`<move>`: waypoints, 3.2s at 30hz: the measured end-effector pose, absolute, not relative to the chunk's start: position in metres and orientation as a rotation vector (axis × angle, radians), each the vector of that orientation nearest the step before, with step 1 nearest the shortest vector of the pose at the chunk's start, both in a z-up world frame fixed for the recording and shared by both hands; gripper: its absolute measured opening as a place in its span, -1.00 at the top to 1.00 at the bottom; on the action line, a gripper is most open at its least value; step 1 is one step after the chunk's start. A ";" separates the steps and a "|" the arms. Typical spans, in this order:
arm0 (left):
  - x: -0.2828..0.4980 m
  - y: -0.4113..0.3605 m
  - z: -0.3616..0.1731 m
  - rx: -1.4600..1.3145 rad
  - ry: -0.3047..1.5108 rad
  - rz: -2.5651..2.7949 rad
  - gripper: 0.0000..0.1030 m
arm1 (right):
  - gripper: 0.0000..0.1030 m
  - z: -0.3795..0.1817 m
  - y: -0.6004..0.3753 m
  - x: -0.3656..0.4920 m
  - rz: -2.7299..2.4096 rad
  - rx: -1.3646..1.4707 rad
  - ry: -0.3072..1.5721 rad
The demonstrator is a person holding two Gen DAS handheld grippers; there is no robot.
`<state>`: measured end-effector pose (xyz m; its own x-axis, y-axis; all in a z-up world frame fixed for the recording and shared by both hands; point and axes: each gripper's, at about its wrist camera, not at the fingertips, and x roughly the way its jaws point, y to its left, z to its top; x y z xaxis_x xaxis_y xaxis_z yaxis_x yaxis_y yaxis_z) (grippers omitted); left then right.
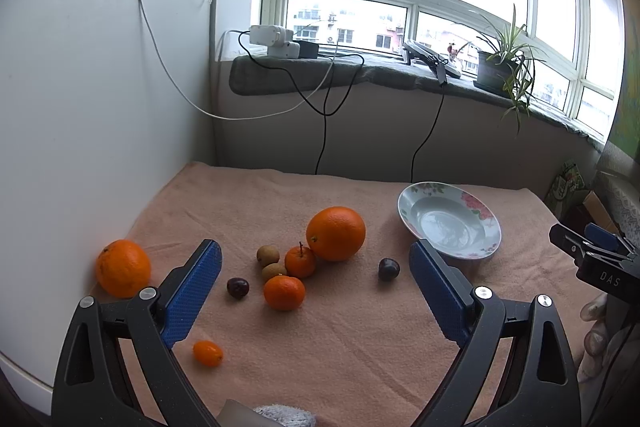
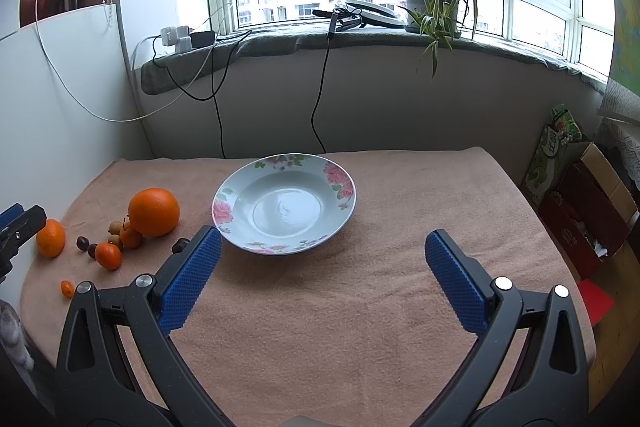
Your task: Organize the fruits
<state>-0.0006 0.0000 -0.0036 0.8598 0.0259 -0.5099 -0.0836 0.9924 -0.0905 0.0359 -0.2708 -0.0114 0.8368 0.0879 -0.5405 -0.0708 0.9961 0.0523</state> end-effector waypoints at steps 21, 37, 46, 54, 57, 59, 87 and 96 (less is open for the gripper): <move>0.007 0.007 -0.016 -0.113 0.581 0.079 -0.84 | -1.00 -0.014 -0.253 0.048 0.131 0.000 0.611; 0.025 0.022 -0.035 -0.123 0.668 0.093 -0.84 | -1.00 -0.026 -0.207 0.086 0.290 -0.046 0.692; 0.040 0.037 -0.044 -0.152 0.718 0.088 -0.84 | -1.00 -0.036 -0.162 0.117 0.428 -0.065 0.759; 0.056 0.051 -0.050 -0.221 0.730 0.036 -0.84 | -1.00 -0.049 -0.128 0.148 0.528 -0.080 0.835; 0.063 0.052 -0.052 -0.224 0.736 0.017 -0.84 | -1.00 -0.053 -0.119 0.161 0.566 -0.063 0.868; 0.067 0.050 -0.052 -0.217 0.737 -0.006 -0.82 | -1.00 -0.055 -0.113 0.168 0.586 -0.069 0.882; 0.126 0.008 -0.066 -0.071 0.823 -0.218 -0.47 | -0.80 -0.074 -0.070 0.208 0.811 -0.134 1.032; 0.141 0.000 -0.070 -0.007 0.860 -0.240 -0.39 | -0.68 -0.082 -0.064 0.214 0.861 -0.140 1.069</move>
<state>0.1409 -0.0004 -0.0703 0.6268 -0.2123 -0.7497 0.2066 0.9730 -0.1028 0.2138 -0.0643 -0.0822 0.1981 0.5484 -0.8124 -0.6762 0.6765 0.2918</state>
